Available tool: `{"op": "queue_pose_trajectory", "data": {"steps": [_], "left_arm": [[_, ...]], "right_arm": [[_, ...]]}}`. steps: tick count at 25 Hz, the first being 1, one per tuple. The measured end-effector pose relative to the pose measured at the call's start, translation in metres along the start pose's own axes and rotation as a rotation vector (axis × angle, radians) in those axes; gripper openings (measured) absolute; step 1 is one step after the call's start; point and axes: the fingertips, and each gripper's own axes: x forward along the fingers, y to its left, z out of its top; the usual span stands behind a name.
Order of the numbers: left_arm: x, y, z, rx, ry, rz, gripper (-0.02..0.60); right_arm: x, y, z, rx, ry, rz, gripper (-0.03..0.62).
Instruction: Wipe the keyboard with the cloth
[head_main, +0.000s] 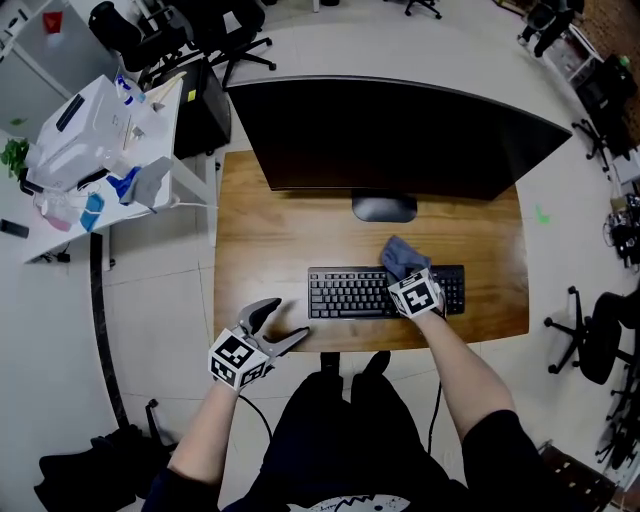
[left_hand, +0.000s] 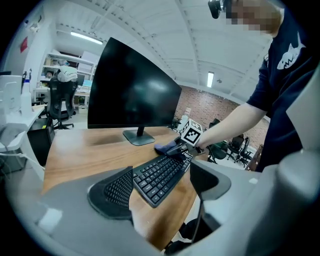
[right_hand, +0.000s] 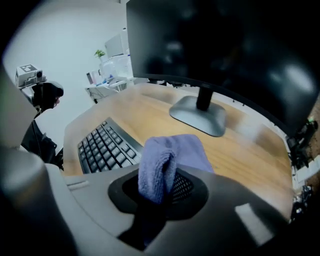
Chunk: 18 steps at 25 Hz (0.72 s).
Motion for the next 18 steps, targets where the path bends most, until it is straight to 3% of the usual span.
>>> {"op": "queue_pose_trajectory", "data": {"steps": [9, 18], "left_arm": [[-0.023, 0.012, -0.009, -0.031, -0.021, 0.040, 0.348], [-0.030, 0.015, -0.013, -0.045, -0.030, 0.051, 0.348]], "right_arm": [[0.038, 0.130, 0.071, -0.206, -0.025, 0.197, 0.066], [0.038, 0.218, 0.060, -0.511, 0.018, 0.327, 0.066]]}}
